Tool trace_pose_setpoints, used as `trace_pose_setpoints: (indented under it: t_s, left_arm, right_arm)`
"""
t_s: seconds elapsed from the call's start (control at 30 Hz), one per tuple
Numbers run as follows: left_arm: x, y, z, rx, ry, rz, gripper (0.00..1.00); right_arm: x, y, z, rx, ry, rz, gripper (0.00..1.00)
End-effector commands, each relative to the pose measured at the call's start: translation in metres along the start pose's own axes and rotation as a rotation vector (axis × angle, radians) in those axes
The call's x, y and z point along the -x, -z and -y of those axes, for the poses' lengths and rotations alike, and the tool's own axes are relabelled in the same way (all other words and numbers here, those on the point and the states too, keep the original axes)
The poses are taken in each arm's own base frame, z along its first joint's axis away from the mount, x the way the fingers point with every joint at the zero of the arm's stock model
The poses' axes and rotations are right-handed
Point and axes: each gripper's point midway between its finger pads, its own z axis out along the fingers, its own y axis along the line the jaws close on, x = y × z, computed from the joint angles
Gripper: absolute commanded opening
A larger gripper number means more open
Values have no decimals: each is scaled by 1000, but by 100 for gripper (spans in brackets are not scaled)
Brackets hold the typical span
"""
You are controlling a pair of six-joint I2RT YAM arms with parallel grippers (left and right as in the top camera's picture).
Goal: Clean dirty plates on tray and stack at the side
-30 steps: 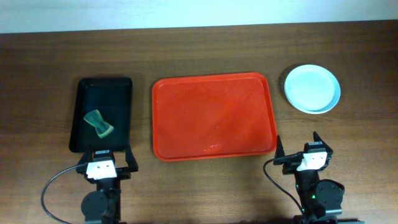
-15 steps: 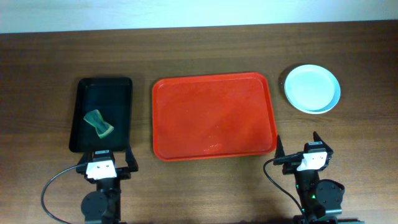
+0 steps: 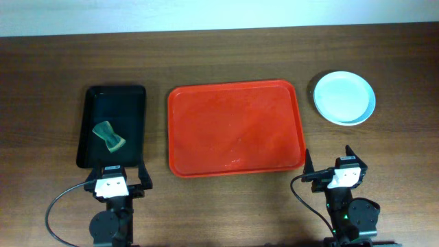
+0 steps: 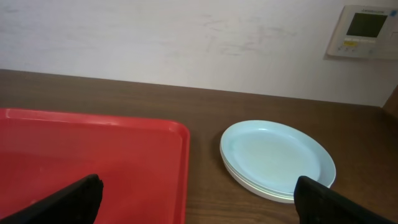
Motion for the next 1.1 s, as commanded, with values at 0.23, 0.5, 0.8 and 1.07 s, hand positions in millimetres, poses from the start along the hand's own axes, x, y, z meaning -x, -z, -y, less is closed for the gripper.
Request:
trace_pose_setpoints:
  t_s: [0.23,0.5,0.8,1.07]
  left_arm:
    - [0,0,1,-4,11,4,99]
    - [0,0,1,-4,11,4,99]
    - [0,0,1,-4,10,4,99]
    - [0,0,1,-4,10,4,99]
  right_arm:
    - [-4,0,6,-32,-93,-5,99]
    - [-4,0,6,-32,-132,-4,98]
    - [-4,0,6,-31,-133,-4,99]
    - [-3,0,6,-31,-133,-3,98]
